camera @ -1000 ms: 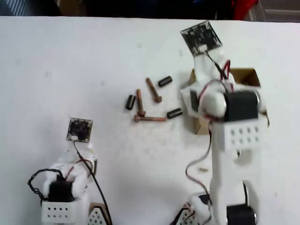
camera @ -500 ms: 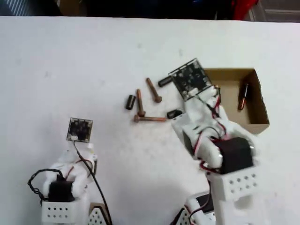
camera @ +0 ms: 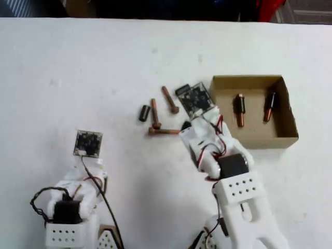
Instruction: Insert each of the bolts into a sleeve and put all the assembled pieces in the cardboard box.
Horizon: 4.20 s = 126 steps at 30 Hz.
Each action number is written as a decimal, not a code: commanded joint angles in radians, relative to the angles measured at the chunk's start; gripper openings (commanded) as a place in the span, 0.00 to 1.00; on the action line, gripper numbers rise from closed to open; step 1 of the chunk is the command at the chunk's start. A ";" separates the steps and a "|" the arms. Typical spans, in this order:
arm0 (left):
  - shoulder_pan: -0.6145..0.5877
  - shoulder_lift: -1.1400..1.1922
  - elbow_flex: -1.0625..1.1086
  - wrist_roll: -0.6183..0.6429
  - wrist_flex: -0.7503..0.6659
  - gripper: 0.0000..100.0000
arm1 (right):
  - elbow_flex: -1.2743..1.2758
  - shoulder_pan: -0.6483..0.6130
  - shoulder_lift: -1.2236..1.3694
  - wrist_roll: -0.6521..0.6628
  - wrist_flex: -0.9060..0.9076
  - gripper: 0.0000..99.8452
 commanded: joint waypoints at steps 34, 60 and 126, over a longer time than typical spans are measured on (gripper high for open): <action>0.012 -0.004 -0.002 -0.009 0.014 0.02 | -0.161 0.079 0.624 0.799 -0.335 0.18; 0.012 -0.004 -0.002 -0.009 0.006 0.03 | -0.348 0.107 1.029 1.060 -0.380 0.18; 0.012 -0.004 0.000 -0.011 0.008 0.03 | -0.390 -0.028 0.852 0.413 0.168 0.15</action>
